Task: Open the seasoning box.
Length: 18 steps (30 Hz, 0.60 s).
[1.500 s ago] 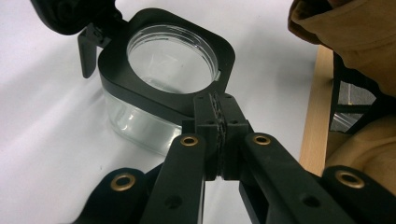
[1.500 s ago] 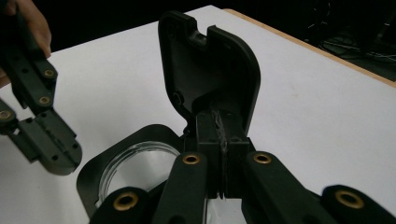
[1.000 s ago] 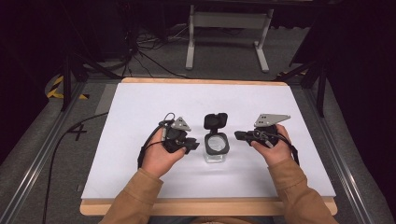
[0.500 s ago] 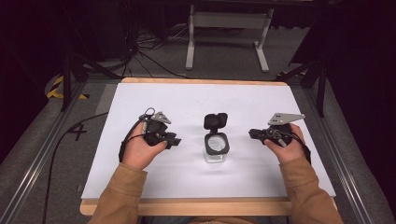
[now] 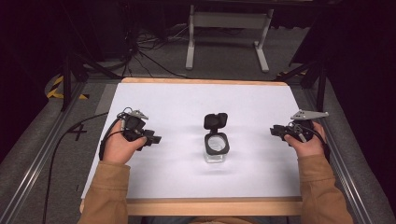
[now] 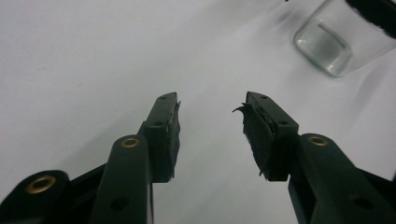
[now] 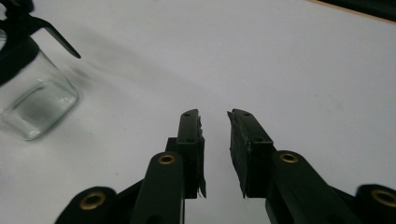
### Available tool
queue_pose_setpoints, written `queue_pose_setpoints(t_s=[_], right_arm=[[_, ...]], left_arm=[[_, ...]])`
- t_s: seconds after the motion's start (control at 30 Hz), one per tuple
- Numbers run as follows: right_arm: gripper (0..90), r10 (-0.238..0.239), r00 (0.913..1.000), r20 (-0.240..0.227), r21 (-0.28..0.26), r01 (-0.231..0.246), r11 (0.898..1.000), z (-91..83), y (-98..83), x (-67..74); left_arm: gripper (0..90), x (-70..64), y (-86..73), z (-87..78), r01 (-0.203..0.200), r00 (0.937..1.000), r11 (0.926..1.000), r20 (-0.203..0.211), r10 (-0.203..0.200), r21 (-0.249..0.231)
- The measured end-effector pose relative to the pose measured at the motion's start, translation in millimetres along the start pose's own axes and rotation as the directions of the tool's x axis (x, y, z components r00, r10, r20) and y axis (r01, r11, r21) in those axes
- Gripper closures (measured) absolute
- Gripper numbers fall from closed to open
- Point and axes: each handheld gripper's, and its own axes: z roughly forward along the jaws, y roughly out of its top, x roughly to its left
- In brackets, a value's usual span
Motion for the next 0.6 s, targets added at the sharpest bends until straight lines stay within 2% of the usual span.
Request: queue_pose_setpoints(t_s=[0.1, 0.27, 0.37, 0.4, 0.43, 0.53, 0.6], right_arm=[[71.6, 0.030, 0.9995, 0.013, 0.014, -0.030, 0.999, 1.7, -6.0, -9.1], [67.1, 0.063, 0.9974, 0.035, 0.030, -0.064, 0.997, 6.3, -15.8, -22.5], [63.1, 0.074, 0.9965, 0.039, 0.033, -0.075, 0.997, 10.8, -21.3, -29.2], [62.1, 0.079, 0.9960, 0.042, 0.037, -0.080, 0.996, 12.3, -23.0, -30.8], [61.5, 0.075, 0.9961, 0.046, 0.039, -0.077, 0.996, 13.7, -24.4, -32.3], [58.6, 0.069, 0.9956, 0.063, 0.056, -0.073, 0.996, 19.2, -29.8, -36.6], [57.2, 0.061, 0.9956, 0.072, 0.069, -0.066, 0.995, 23.3, -33.4, -39.0]], left_arm=[[54.7, 10.4, -6.6, 0.3, 0.039, 0.9992, 0.9992, -0.009, -0.039, -0.004], [51.8, 22.0, -13.9, 5.1, 0.069, 0.9971, 0.9976, -0.032, -0.069, -0.010], [46.2, 25.5, -15.6, 11.4, 0.045, 0.9935, 0.9987, -0.103, -0.048, -0.024], [45.4, 25.6, -15.8, 12.9, 0.048, 0.9926, 0.9987, -0.111, -0.050, -0.018], [45.6, 26.7, -15.9, 14.9, 0.040, 0.9926, 0.9992, -0.114, -0.041, -0.010], [44.5, 28.2, -18.0, 22.0, 0.052, 0.9939, 0.9986, -0.097, -0.052, -0.006], [43.8, 30.6, -19.8, 25.2, 0.050, 0.9935, 0.9987, -0.102, -0.050, -0.002]])
